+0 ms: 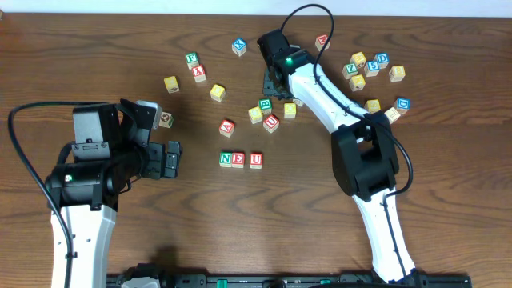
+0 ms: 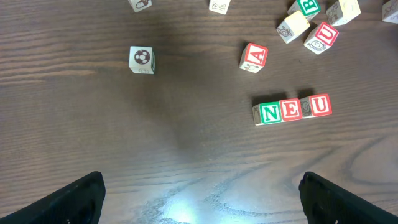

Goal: Spell out NEURIPS
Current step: 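Lower the right gripper and grasp the green R block, then carry the green R block toward the right end of the NEU row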

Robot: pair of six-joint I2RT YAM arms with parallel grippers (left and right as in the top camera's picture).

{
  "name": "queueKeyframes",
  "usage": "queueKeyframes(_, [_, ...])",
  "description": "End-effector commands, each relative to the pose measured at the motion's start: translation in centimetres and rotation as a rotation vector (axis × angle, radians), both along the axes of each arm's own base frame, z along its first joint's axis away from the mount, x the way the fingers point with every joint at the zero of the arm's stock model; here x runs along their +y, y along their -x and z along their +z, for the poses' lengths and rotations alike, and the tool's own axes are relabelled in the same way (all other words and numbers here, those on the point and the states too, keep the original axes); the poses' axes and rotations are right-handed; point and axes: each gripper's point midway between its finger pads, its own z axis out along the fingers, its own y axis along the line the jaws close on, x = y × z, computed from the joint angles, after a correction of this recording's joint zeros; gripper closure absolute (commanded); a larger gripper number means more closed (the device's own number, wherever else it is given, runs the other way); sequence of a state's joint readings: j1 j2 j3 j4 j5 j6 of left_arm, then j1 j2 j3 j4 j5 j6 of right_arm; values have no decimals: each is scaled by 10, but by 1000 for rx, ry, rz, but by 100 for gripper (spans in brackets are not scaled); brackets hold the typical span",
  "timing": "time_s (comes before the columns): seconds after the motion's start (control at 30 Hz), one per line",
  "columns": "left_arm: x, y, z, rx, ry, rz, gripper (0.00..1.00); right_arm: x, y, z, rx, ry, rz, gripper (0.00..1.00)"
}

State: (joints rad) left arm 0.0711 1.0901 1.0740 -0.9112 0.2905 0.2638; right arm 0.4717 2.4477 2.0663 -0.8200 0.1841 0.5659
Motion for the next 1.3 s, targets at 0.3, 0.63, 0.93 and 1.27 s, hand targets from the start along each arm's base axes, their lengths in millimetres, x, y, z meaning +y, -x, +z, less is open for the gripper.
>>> queueKeyframes(0.3, [-1, -2, 10, -30, 1, -12, 2, 2, 0, -6, 1, 23, 8, 80])
queueKeyframes(0.63, [-1, -2, 10, -30, 1, -12, 2, 1, 0, -3, -2, 38, 43, 80])
queueKeyframes(0.93, [-1, -2, 10, -29, 1, -12, 2, -6, -11, 39, -49, 49, 61, 80])
queueKeyframes(1.27, [-1, -2, 10, -29, 1, -12, 2, -15, 0, 134, -100, 38, 78, 80])
